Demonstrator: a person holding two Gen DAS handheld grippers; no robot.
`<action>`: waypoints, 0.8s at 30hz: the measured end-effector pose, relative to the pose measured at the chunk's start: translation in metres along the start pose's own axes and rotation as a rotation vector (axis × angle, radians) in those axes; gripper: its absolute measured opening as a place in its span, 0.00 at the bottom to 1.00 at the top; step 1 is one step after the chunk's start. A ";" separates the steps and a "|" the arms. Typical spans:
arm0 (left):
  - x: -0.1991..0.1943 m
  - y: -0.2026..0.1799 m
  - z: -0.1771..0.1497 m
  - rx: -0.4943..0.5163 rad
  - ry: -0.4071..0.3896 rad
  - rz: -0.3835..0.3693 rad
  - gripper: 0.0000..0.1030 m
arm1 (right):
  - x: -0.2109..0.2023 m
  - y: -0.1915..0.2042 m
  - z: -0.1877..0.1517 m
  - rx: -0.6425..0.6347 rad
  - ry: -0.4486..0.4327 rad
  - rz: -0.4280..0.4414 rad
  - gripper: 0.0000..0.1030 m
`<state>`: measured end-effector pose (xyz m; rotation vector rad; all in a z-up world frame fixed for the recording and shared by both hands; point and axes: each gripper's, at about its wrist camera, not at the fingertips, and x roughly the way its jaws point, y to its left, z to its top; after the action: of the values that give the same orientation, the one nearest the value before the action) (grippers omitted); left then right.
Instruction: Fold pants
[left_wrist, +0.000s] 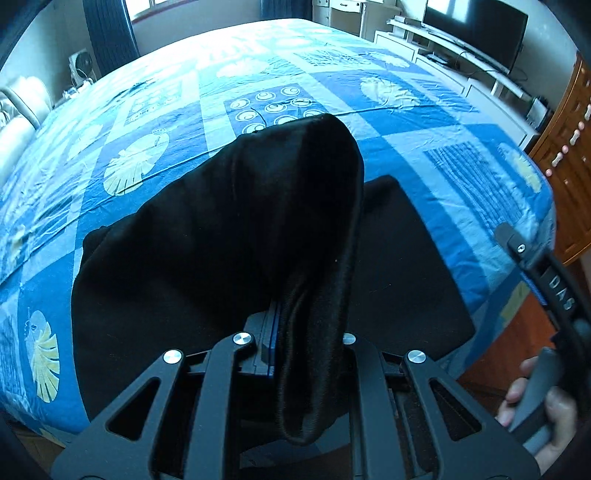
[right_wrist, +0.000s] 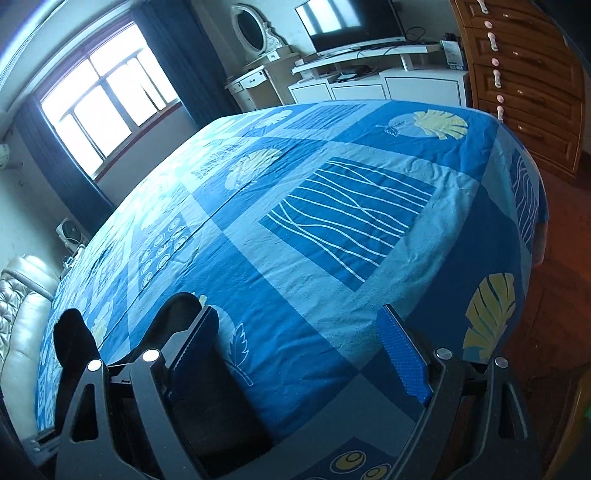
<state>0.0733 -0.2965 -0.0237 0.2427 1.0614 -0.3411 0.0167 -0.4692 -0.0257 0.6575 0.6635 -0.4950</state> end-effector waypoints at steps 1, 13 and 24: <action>0.002 -0.002 -0.001 0.004 -0.003 0.015 0.12 | 0.001 -0.001 0.000 0.004 0.001 -0.001 0.84; 0.011 -0.022 -0.005 0.045 -0.029 0.110 0.13 | 0.005 -0.006 0.001 0.027 0.011 0.001 0.84; -0.002 -0.030 -0.009 0.063 -0.058 0.048 0.38 | 0.002 -0.005 0.005 0.030 -0.001 0.013 0.84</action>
<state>0.0539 -0.3204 -0.0271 0.3123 0.9873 -0.3370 0.0166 -0.4765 -0.0264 0.6896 0.6516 -0.4945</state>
